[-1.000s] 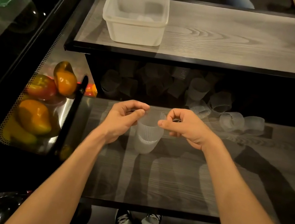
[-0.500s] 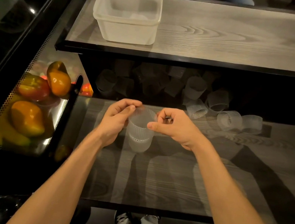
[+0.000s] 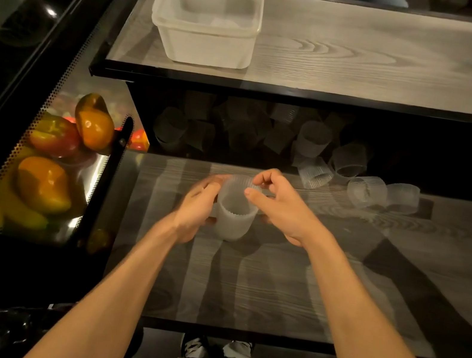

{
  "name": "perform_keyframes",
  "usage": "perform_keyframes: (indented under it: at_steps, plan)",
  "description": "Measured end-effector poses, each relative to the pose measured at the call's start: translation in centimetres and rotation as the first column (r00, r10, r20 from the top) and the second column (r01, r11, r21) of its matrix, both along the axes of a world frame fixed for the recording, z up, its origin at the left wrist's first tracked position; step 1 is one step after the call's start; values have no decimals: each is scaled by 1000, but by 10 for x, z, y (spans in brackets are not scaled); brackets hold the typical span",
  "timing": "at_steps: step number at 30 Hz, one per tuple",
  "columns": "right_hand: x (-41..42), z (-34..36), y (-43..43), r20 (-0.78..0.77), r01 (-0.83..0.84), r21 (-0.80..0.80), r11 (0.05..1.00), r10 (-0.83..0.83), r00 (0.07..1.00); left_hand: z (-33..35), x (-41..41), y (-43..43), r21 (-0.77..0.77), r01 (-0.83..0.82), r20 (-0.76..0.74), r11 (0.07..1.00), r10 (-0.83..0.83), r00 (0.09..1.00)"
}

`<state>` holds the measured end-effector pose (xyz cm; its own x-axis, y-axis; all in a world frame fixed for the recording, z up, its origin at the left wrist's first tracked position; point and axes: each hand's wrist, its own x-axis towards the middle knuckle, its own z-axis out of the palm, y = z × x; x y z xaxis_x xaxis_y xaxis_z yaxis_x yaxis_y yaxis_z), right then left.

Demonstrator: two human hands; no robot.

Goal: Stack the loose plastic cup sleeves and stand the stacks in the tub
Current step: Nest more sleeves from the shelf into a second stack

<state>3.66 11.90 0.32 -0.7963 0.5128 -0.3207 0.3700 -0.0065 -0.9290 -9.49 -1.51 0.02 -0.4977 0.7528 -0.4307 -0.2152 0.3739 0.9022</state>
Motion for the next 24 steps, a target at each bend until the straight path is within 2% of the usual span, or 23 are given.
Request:
perform_keyframes:
  at_steps: [5,10,15,21,24]
  plan:
    - [24,8,12,-10,60,17,998,-60,998,5,20,26,-22,82,-37,996,-83,996]
    - [60,12,31,22,165,16,986,-166,986,10,49,57,-24,176,-6,984,-176,984]
    - [93,14,50,42,197,-46,979,-195,980,10,65,86,-46,283,42,958,-281,959]
    - [127,20,74,81,164,-128,978,-155,985,14,62,128,-191,438,77,879,-431,899]
    - [138,20,88,54,244,-166,955,-238,970,12,63,155,-187,419,63,888,-415,908]
